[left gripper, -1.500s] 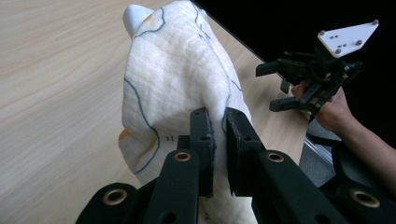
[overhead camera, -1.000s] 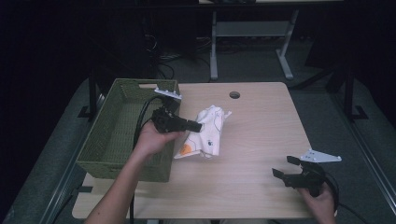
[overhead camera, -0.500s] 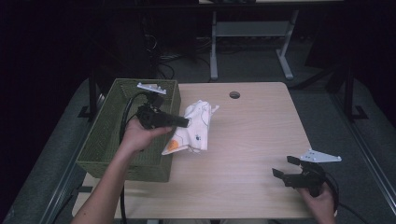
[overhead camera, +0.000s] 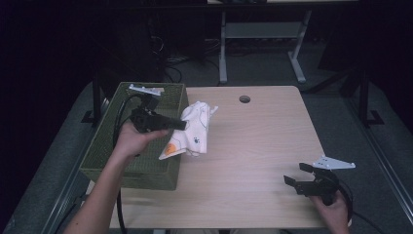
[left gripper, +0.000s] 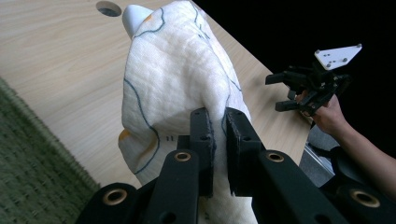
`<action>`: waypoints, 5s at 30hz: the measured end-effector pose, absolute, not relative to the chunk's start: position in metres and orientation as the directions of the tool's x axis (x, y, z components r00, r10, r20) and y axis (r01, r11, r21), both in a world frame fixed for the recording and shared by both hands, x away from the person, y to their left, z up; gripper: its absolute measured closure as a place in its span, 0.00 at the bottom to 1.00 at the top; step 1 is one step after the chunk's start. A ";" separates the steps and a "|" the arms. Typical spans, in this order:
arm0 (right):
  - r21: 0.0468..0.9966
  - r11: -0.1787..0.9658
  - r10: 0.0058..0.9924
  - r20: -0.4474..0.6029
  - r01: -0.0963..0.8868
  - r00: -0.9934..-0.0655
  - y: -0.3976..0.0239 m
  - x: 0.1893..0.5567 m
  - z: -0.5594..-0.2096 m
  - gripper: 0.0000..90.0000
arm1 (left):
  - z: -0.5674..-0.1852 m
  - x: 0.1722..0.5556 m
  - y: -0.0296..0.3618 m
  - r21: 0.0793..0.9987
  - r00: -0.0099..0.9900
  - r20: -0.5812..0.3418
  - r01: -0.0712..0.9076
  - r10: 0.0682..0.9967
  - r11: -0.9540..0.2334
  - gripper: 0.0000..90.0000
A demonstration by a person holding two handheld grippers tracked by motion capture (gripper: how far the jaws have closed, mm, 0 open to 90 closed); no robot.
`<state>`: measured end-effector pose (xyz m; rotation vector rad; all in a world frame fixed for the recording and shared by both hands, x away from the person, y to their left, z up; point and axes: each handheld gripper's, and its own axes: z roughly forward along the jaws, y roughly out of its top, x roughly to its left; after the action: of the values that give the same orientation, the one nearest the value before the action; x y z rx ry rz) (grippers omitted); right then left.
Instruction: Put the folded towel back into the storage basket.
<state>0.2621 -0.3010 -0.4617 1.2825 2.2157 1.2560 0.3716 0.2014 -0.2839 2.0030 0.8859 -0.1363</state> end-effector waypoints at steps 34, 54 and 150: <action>0.779 0.230 0.822 0.165 0.583 -0.545 -0.297 0.264 -0.466 0.16 | -0.281 0.373 0.264 0.696 0.708 -0.403 0.649 0.580 -0.308 0.92; 0.782 0.204 0.835 0.176 0.589 -0.522 -0.299 0.263 -0.464 0.16 | -0.291 0.378 0.307 0.678 0.674 -0.408 0.675 0.616 -0.289 0.92; 0.760 0.267 0.816 0.148 0.592 -0.559 -0.287 0.268 -0.467 0.16 | -0.301 0.383 0.288 0.643 0.676 -0.262 0.655 0.689 -0.398 0.55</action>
<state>0.2684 -0.2870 -0.4665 1.2990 2.2676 1.1739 0.3827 0.2879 -0.3010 2.1409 1.0292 0.0584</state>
